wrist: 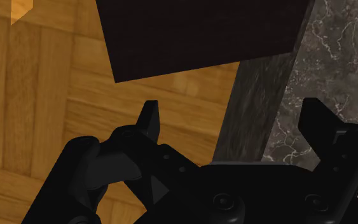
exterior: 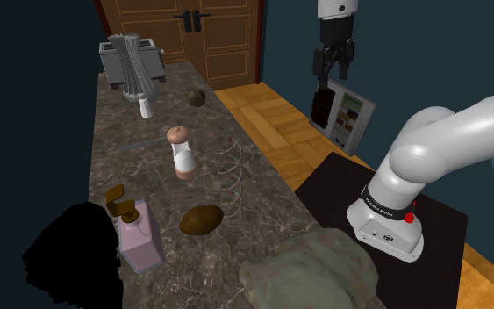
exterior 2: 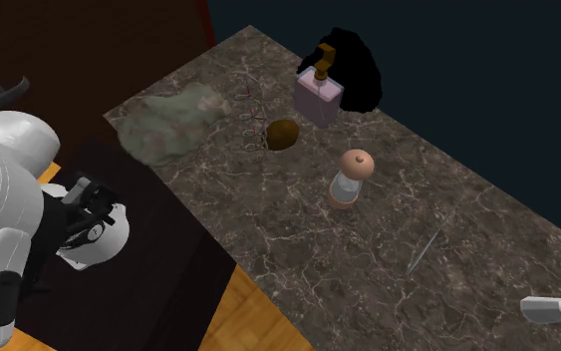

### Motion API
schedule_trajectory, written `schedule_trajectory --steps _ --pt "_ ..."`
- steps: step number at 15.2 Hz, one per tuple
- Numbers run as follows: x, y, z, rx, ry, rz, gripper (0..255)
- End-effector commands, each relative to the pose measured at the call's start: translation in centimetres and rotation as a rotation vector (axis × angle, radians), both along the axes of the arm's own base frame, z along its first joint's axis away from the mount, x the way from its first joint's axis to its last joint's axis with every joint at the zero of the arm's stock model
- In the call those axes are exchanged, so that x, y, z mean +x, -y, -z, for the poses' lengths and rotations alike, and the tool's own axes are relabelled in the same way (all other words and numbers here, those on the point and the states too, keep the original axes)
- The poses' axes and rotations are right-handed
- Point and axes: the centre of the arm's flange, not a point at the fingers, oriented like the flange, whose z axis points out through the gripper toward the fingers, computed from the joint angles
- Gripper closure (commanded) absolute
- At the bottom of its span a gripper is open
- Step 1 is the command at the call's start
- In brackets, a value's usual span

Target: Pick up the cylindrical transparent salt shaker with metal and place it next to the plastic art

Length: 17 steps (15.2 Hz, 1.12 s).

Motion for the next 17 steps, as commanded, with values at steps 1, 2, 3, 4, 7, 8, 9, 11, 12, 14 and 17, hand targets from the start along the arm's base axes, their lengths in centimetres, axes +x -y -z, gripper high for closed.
schedule_trajectory --steps 1,2,3,4,7,8,9,11,12,14,17 --pt "0.0 0.0 0.0 0.0 0.0 0.0 0" --pt "0.7 -1.1 0.3 -0.003 0.004 0.002 0" --pt "1.4 -2.1 0.6 -0.006 0.007 0.004 0" --pt "2.2 -3.2 0.9 -0.009 0.011 0.006 0" --pt "4.3 -6.4 1.7 -0.019 0.021 0.011 0" --pt "5.1 -7.5 2.0 -0.022 0.025 0.013 0" --pt "5.8 -8.5 2.3 -0.025 0.028 0.015 0" --pt "7.3 -10.6 2.9 -0.032 0.036 0.018 0" --pt "8.0 -11.7 3.2 -0.035 0.039 0.02 0" --pt "9.5 -13.8 3.8 -0.041 0.046 0.024 0" --pt "11.8 -16.9 4.7 -0.051 0.057 0.03 0"
